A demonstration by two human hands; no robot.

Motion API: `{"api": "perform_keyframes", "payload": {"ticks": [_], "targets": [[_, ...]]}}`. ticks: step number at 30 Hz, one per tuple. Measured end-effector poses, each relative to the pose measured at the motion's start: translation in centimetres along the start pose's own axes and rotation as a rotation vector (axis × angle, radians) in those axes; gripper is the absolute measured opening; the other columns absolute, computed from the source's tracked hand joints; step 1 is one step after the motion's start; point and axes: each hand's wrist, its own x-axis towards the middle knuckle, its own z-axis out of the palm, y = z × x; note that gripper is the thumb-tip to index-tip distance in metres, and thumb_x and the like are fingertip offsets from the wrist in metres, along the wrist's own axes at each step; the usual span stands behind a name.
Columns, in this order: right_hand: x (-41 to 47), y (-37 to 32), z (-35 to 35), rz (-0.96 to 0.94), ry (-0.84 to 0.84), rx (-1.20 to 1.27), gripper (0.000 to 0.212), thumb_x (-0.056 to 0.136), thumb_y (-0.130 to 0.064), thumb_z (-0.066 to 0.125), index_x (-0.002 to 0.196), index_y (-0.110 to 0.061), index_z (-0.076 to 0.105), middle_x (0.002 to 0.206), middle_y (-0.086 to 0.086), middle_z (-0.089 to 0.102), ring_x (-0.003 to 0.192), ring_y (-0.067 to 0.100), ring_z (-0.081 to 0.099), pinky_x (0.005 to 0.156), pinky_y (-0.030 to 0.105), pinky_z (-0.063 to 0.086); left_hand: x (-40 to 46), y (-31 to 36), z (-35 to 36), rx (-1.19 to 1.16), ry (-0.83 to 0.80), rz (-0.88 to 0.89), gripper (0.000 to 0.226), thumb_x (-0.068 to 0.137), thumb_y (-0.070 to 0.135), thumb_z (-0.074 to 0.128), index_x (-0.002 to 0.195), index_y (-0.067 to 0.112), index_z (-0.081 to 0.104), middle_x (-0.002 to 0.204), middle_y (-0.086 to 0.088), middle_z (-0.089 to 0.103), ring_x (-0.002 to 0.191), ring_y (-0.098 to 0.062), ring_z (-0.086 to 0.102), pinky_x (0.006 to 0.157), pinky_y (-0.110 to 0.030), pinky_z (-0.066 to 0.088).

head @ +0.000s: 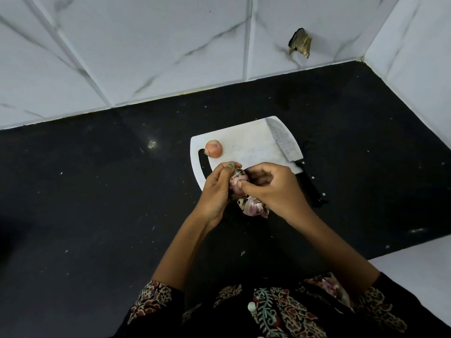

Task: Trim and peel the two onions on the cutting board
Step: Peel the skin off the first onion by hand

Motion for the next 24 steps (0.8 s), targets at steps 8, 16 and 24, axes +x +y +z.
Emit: {"api": "perform_keyframes", "payload": {"ticks": [8, 16, 24], "targets": [[0.4, 0.9, -0.5, 0.032, 0.045, 0.12, 0.02, 0.08, 0.002, 0.063, 0.081, -0.016, 0.073, 0.077, 0.005, 0.074, 0.072, 0.018, 0.071, 0.07, 0.029, 0.059, 0.1, -0.3, -0.3, -0.007, 0.0, -0.046, 0.027, 0.102, 0.027, 0.037, 0.091, 0.021, 0.061, 0.084, -0.002, 0.067, 0.076, -0.013, 0.064, 0.073, -0.032, 0.051], [-0.2, 1.1, -0.1, 0.023, 0.019, 0.142, 0.018, 0.086, -0.022, 0.067, 0.093, -0.006, 0.068, 0.085, 0.007, 0.072, 0.078, 0.015, 0.07, 0.069, 0.027, 0.058, 0.1, -0.3, -0.3, 0.018, 0.041, -0.057, 0.025, 0.101, 0.031, 0.039, 0.096, 0.021, 0.061, 0.099, -0.007, 0.064, 0.088, -0.019, 0.062, 0.077, -0.035, 0.051], [-0.1, 1.4, 0.1, -0.031, 0.123, 0.128, 0.002, 0.081, -0.009, 0.072, 0.08, -0.011, 0.071, 0.076, 0.004, 0.072, 0.074, 0.015, 0.07, 0.07, 0.026, 0.057, 0.1, -0.2, -0.2, 0.018, 0.031, -0.046, 0.023, 0.101, 0.028, 0.04, 0.092, 0.022, 0.06, 0.083, 0.002, 0.065, 0.07, -0.008, 0.065, 0.066, -0.026, 0.053]]}}
